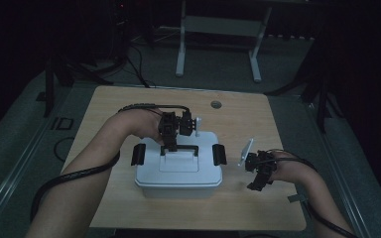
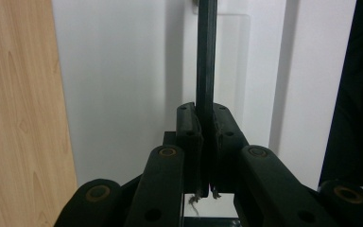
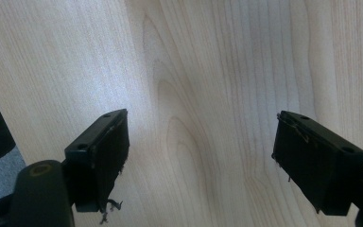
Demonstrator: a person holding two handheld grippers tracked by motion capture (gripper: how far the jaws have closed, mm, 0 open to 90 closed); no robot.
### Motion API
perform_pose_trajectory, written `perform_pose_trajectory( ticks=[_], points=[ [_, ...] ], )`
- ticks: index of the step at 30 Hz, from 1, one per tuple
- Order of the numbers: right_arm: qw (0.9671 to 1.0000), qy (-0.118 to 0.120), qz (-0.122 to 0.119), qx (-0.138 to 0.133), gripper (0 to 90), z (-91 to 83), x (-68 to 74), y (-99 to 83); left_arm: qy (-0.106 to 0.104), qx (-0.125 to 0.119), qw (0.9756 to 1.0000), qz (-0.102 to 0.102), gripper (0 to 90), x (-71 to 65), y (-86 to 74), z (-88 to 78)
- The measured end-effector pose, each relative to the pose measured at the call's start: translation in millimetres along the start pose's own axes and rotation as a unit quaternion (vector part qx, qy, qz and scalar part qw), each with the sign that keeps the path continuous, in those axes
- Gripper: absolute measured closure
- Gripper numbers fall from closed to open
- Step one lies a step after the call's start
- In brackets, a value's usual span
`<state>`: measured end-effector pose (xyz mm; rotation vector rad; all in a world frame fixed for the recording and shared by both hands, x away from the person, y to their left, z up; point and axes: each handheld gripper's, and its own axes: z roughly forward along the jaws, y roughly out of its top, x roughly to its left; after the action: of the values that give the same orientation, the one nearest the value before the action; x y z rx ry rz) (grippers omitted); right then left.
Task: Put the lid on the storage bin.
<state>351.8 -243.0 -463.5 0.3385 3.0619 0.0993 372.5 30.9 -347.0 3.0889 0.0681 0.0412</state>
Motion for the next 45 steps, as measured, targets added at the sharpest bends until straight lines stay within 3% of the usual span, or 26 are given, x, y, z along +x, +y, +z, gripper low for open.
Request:
perform_pose_trajectory(
  ticks=[8, 12, 14, 15, 18, 22, 24, 28, 30, 35, 37, 42, 45],
  points=[
    [1.0, 0.002, -0.002, 0.001, 18.8, 1.4, 0.7, 0.7, -0.007, -0.002, 0.9999, -0.011, 82.0, 4.0, -1.5, 1.1],
    [1.0, 0.002, -0.004, 0.0, 18.8, 1.2, 1.8, 2.1, 0.012, -0.002, 0.9997, -0.02, 57.8, 6.3, -3.7, 1.2],
    [1.0, 0.002, -0.005, 0.0, 18.8, 1.2, 2.0, 2.4, 0.013, -0.008, 0.9995, -0.029, 50.3, 8.3, -6.2, 0.5],
    [1.0, 0.002, -0.005, 0.0, 18.8, 1.3, 2.1, 2.5, 0.023, -0.012, 0.9992, -0.03, 50.3, 8.0, -7.9, 0.2],
    [1.0, 0.002, -0.005, 0.0, 18.8, 1.9, 2.2, 2.5, 0.022, -0.02, 0.9989, -0.035, 28.2, 9.4, -13.4, -1.3],
    [1.0, 0.003, -0.004, 0.001, 18.8, 3.2, 2.1, 2.0, 0.022, -0.026, 0.9985, -0.044, 18.3, 7.9, -21.9, -1.0],
    [1.0, 0.003, -0.004, 0.001, 18.8, 3.2, 2.3, 2.0, 0.024, -0.023, 0.9985, -0.044, 17.2, 6.2, -26.5, 0.0],
    [1.0, 0.002, -0.004, 0.001, 18.8, 2.5, 2.3, 2.1, 0.021, -0.039, 0.9975, -0.054, 15.8, 6.2, -39.2, -0.2],
    [1.0, 0.002, -0.004, 0.0, 18.8, 2.1, 2.2, 2.2, 0.032, -0.046, 0.9971, -0.051, 15.5, 5.0, -46.9, 0.5],
    [1.0, 0.001, -0.003, 0.0, 18.8, 1.3, 1.7, 1.8, 0.026, -0.071, 0.995, -0.064, 14.2, 2.3, -68.9, 3.2],
    [1.0, 0.0, -0.001, 0.0, 18.8, 1.3, 1.5, 1.8, 0.023, -0.094, 0.9927, -0.072, 14.2, -0.6, -81.4, 5.8],
    [1.0, 0.001, -0.001, 0.0, 18.8, 1.8, 1.8, 1.9, 0.022, -0.096, 0.9921, -0.078, 14.2, -4.8, -96.1, 10.0],
    [1.0, 0.001, 0.0, -0.001, 18.8, 2.3, 1.9, 2.0, 0.038, -0.107, 0.9906, -0.076, 14.2, -9.6, -108.5, 11.2]
  ],
)
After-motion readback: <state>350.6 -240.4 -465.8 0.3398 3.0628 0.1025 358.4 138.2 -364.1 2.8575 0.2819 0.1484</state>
